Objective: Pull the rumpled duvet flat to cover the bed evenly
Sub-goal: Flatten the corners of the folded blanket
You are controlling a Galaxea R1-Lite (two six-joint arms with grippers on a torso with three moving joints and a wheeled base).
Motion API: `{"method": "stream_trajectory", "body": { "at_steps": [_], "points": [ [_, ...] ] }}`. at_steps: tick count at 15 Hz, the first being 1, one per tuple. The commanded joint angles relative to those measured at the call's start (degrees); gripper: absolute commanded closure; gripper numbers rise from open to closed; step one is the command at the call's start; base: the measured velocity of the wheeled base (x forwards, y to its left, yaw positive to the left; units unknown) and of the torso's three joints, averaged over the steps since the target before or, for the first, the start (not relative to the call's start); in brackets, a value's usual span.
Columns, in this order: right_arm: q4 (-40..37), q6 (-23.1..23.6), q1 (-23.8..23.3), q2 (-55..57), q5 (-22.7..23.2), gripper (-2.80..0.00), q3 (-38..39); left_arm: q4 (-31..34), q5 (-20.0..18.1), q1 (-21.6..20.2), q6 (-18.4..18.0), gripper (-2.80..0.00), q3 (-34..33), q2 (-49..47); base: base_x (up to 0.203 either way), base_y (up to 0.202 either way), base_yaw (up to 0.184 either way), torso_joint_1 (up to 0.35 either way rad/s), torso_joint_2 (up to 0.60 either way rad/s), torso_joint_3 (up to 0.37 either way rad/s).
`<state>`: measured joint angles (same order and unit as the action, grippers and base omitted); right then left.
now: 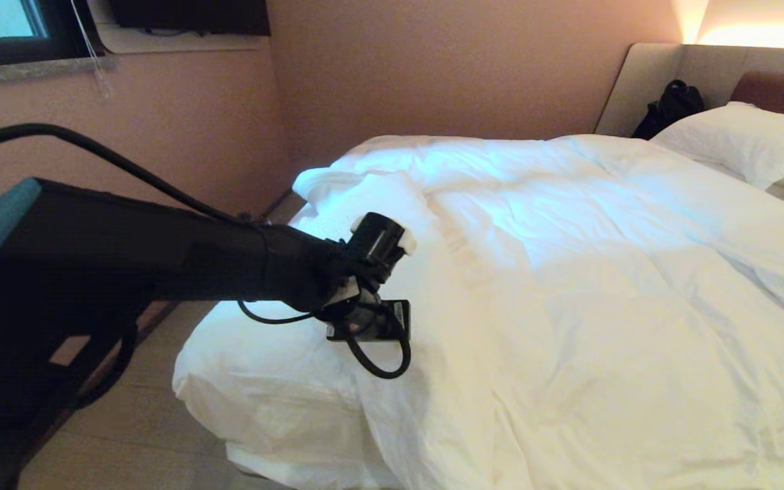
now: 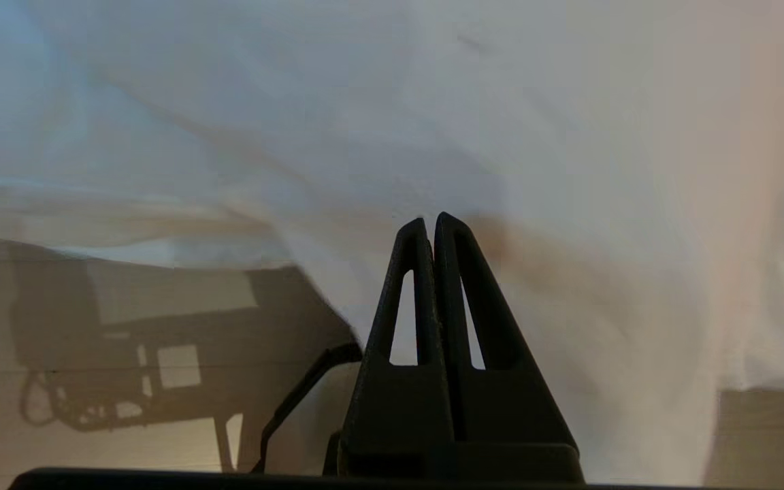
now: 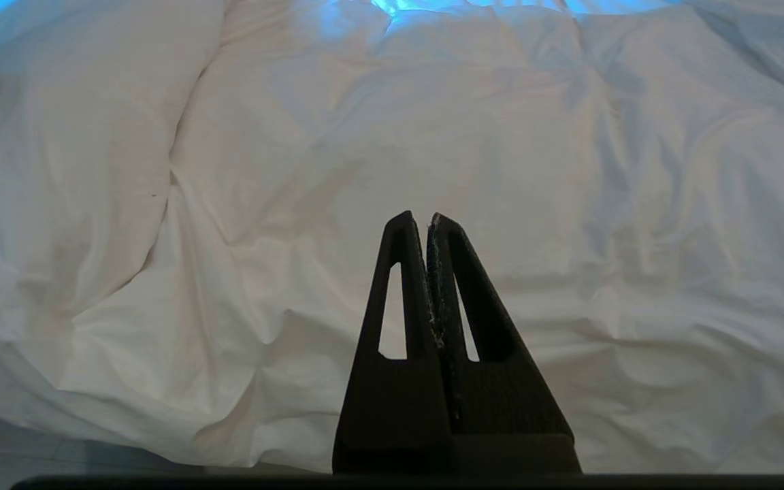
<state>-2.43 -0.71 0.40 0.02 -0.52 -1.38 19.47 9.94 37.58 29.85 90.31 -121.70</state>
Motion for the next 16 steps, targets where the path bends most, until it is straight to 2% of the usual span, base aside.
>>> {"method": "stream_trajectory", "body": {
  "at_steps": [1,5,6,12,14,16],
  "points": [
    [-0.03,0.0,-0.05,-0.02,0.0,0.0,-0.03,-1.73,1.17,1.24,-0.07,0.0,-2.01,0.23,0.0,0.0,0.0,0.0,0.0,0.0],
    [-0.03,0.0,0.03,-0.02,0.0,0.0,-0.02,-8.08,3.94,1.53,-1.0,0.0,-4.92,-0.06,0.0,0.0,0.0,0.0,0.0,0.0],
    [-0.03,0.0,0.03,-0.02,0.0,0.0,-0.01,-10.46,4.43,1.5,-1.02,-2.8,-5.57,-0.19,0.0,0.0,0.0,0.0,0.0,0.0],
    [-0.03,0.0,0.04,-0.02,0.0,0.0,-0.03,-21.51,7.68,0.92,-0.98,-2.8,-8.27,-0.72,0.0,0.0,0.0,0.0,0.0,0.0],
    [-0.03,0.0,-0.05,-0.02,0.0,0.0,-0.03,-30.49,7.86,0.92,-4.03,-2.8,-13.03,-1.21,0.0,0.0,0.0,0.0,0.0,0.0],
    [-0.03,0.0,0.04,-0.02,0.0,0.0,0.0,-36.76,7.96,0.92,-6.98,-2.8,-15.14,-1.93,0.0,0.0,0.0,0.0,0.0,0.0]
  ]
}}
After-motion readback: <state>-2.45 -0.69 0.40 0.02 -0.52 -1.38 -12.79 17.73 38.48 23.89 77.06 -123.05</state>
